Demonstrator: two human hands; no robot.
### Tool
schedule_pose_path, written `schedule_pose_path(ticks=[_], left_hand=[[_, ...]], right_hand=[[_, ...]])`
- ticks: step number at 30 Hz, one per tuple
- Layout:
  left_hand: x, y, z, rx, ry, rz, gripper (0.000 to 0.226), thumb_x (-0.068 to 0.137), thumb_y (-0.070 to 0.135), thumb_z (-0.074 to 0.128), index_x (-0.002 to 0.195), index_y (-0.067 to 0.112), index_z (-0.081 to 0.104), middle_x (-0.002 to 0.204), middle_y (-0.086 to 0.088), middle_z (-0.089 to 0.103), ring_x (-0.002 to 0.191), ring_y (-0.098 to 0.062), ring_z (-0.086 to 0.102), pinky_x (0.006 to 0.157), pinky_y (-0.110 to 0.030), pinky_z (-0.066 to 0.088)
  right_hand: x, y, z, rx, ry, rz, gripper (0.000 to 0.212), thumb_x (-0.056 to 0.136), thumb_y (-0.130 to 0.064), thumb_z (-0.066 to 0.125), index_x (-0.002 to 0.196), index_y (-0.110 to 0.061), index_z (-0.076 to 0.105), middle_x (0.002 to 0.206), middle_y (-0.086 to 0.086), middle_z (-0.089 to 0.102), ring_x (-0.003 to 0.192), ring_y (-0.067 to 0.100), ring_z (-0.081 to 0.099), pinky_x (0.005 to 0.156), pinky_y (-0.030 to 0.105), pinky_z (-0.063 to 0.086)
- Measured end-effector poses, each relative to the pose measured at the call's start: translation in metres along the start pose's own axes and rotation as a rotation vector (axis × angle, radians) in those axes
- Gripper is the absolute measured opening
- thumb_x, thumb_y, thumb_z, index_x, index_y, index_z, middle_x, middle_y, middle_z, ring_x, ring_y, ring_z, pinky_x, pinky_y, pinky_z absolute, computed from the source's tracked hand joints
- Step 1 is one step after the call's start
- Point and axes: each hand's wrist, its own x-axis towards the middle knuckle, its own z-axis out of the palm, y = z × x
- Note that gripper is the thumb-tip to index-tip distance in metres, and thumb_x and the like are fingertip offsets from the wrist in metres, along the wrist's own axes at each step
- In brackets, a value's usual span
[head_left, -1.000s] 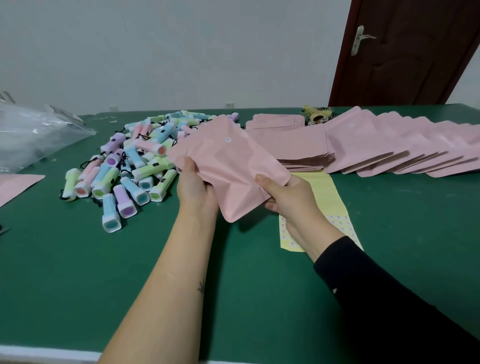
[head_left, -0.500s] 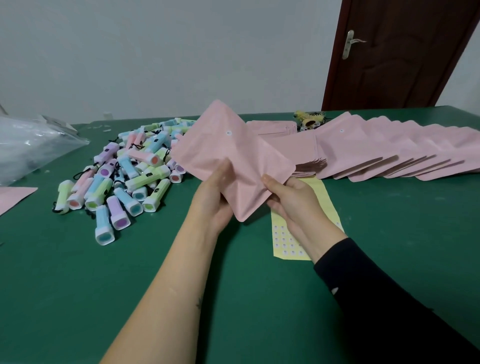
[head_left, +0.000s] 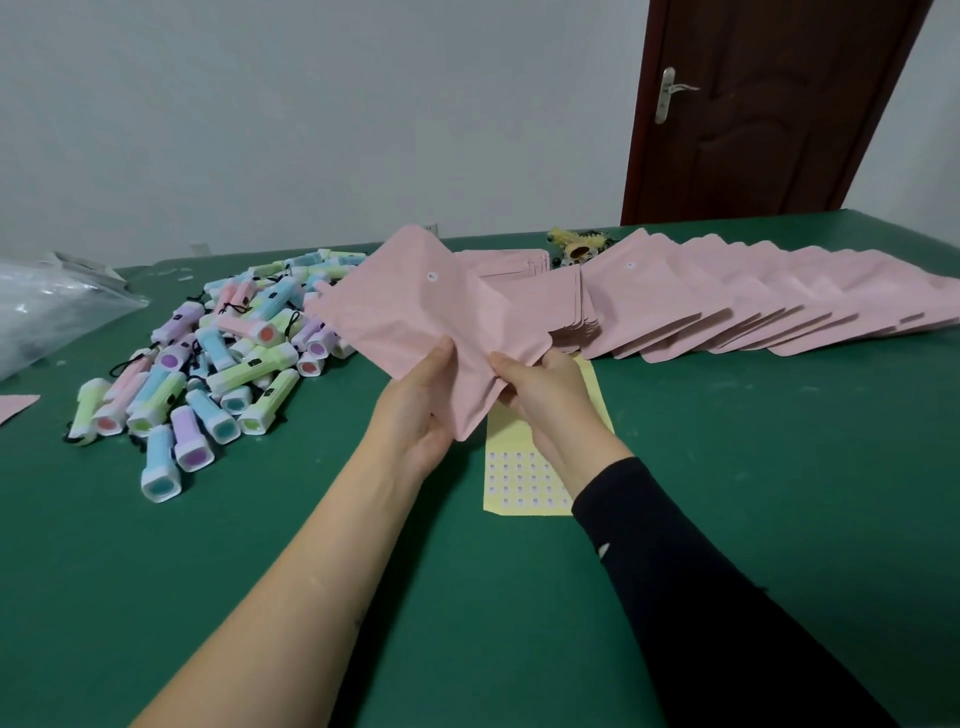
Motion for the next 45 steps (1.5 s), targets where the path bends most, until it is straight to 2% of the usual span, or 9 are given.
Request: schedule_pose_path(ticks=[3, 8, 13, 22, 26, 31, 36, 41, 45], left_hand=[[0.002, -0.001, 0.011, -0.016, -0.022, -0.028, 0.026, 0.096, 0.013, 0.061, 0.12, 0.003, 0.061, 0.116, -0.013, 0.071, 0.106, -0.029, 0.069, 0.094, -0.045, 0.055], [0.011, -0.004, 0.029, 0.015, 0.004, 0.005, 0.027, 0.098, 0.024, 0.06, 0.118, 0.007, 0.064, 0.114, -0.008, 0.073, 0.104, -0.024, 0.07, 0.095, -0.042, 0.054], [0.024, 0.0, 0.034, 0.027, 0.219, 0.067, 0.033, 0.098, 0.041, 0.056, 0.112, 0.011, 0.065, 0.106, -0.005, 0.075, 0.097, -0.024, 0.072, 0.09, -0.046, 0.057], [0.038, -0.002, 0.05, 0.167, 0.414, 0.071, 0.016, 0.095, 0.03, 0.062, 0.102, 0.016, 0.065, 0.071, 0.006, 0.074, 0.062, -0.013, 0.072, 0.05, -0.024, 0.054], [0.049, -0.009, 0.067, 0.132, 0.25, 0.106, 0.022, 0.1, 0.036, 0.053, 0.106, 0.017, 0.063, 0.102, 0.0, 0.075, 0.089, -0.015, 0.071, 0.072, -0.031, 0.057], [0.07, -0.024, 0.079, 0.916, 0.141, 0.371, 0.034, 0.1, 0.02, 0.049, 0.132, 0.012, 0.055, 0.14, -0.004, 0.055, 0.125, -0.015, 0.051, 0.1, -0.021, 0.044], [0.101, -0.047, 0.096, 1.885, -0.21, 0.49, 0.038, 0.091, 0.027, 0.055, 0.129, 0.025, 0.057, 0.148, -0.008, 0.043, 0.144, -0.028, 0.024, 0.114, -0.042, 0.025], [0.115, -0.059, 0.094, 2.236, -0.238, 0.48, 0.027, 0.098, 0.032, 0.05, 0.123, 0.023, 0.052, 0.147, -0.013, 0.029, 0.148, -0.033, 0.005, 0.111, -0.056, 0.023], [0.125, -0.058, 0.095, 2.336, -0.263, 0.502, 0.034, 0.099, 0.035, 0.047, 0.131, 0.026, 0.047, 0.149, -0.011, 0.026, 0.136, -0.034, 0.028, 0.099, -0.051, 0.041]], right_hand=[[0.004, -0.005, -0.003, -0.159, 0.066, -0.09, 0.033, 0.089, -0.01, 0.067, 0.119, -0.006, 0.055, 0.116, 0.01, 0.065, 0.107, 0.028, 0.063, 0.096, 0.047, 0.052], [0.003, -0.009, -0.008, 0.023, -0.043, -0.03, 0.018, 0.09, -0.019, 0.067, 0.107, -0.014, 0.062, 0.107, 0.004, 0.071, 0.097, 0.022, 0.069, 0.088, 0.045, 0.057], [0.012, -0.007, -0.016, -0.026, -0.04, -0.043, 0.011, 0.091, -0.018, 0.066, 0.102, -0.016, 0.064, 0.11, 0.003, 0.07, 0.103, 0.023, 0.067, 0.088, 0.043, 0.056], [0.019, -0.012, -0.025, -0.027, -0.086, -0.085, 0.011, 0.089, -0.018, 0.069, 0.099, -0.019, 0.065, 0.105, 0.001, 0.071, 0.098, 0.021, 0.068, 0.075, 0.032, 0.057], [0.026, -0.029, -0.038, 0.161, -0.004, -0.118, 0.015, 0.087, -0.013, 0.071, 0.101, -0.012, 0.067, 0.106, 0.006, 0.073, 0.097, 0.023, 0.07, 0.074, 0.032, 0.057], [0.052, -0.054, -0.074, 0.45, 0.249, -0.113, 0.039, 0.09, -0.017, 0.069, 0.125, -0.002, 0.059, 0.12, 0.009, 0.068, 0.104, 0.026, 0.067, 0.073, 0.033, 0.055], [0.08, -0.056, -0.083, 0.434, 0.282, -0.131, 0.024, 0.095, -0.017, 0.062, 0.116, -0.007, 0.06, 0.106, 0.005, 0.07, 0.083, 0.018, 0.069, 0.063, 0.025, 0.057], [0.098, -0.051, -0.09, 0.337, 0.28, -0.09, 0.017, 0.097, -0.019, 0.057, 0.112, -0.011, 0.053, 0.111, 0.009, 0.068, 0.088, 0.023, 0.067, 0.086, 0.041, 0.054], [0.106, -0.05, -0.092, 0.358, 0.248, -0.098, 0.026, 0.1, -0.014, 0.051, 0.125, -0.014, 0.042, 0.127, 0.013, 0.06, 0.11, 0.032, 0.063, 0.09, 0.045, 0.053]])
